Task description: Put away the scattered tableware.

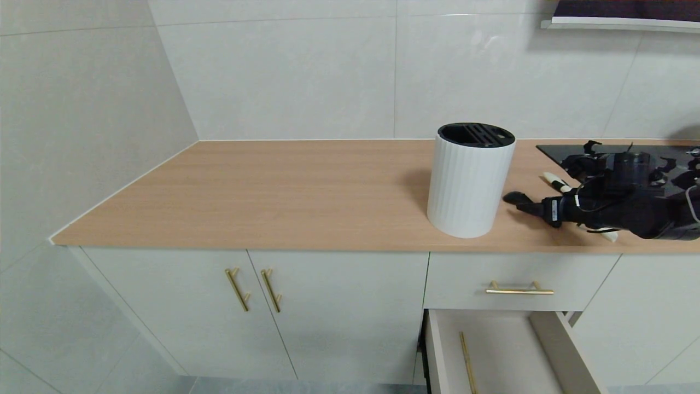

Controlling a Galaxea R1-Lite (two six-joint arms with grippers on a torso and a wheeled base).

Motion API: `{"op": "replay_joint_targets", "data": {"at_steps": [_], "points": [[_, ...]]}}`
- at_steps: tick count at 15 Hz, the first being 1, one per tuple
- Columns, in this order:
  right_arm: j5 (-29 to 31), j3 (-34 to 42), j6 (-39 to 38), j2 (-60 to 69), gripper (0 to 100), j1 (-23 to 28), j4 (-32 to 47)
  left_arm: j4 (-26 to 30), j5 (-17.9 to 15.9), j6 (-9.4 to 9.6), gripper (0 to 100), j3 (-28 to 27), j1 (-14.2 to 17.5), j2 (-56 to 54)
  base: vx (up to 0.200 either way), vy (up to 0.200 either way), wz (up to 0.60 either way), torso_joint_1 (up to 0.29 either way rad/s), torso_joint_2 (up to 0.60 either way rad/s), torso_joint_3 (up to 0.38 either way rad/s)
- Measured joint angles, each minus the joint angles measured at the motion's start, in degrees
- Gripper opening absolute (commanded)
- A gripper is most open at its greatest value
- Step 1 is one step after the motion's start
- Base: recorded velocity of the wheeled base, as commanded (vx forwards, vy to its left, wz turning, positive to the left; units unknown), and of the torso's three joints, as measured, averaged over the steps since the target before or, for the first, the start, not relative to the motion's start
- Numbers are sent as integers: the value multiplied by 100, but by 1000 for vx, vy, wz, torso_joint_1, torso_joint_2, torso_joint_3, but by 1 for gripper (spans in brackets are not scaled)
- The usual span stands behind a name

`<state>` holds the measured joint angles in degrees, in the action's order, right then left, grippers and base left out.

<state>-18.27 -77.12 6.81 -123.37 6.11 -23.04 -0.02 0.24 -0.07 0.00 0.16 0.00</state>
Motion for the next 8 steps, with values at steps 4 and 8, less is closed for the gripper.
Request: {"op": "replay_joint_targets", "data": {"at_steps": [4, 8], "points": [[16, -30, 2, -141, 100, -2, -20, 2, -2, 0, 100, 0, 0, 0, 0, 0, 0, 0, 0, 0], [27, -33, 2, -202, 100, -5, -104, 2, -2, 0, 100, 0, 0, 0, 0, 0, 0, 0, 0, 0]]}}
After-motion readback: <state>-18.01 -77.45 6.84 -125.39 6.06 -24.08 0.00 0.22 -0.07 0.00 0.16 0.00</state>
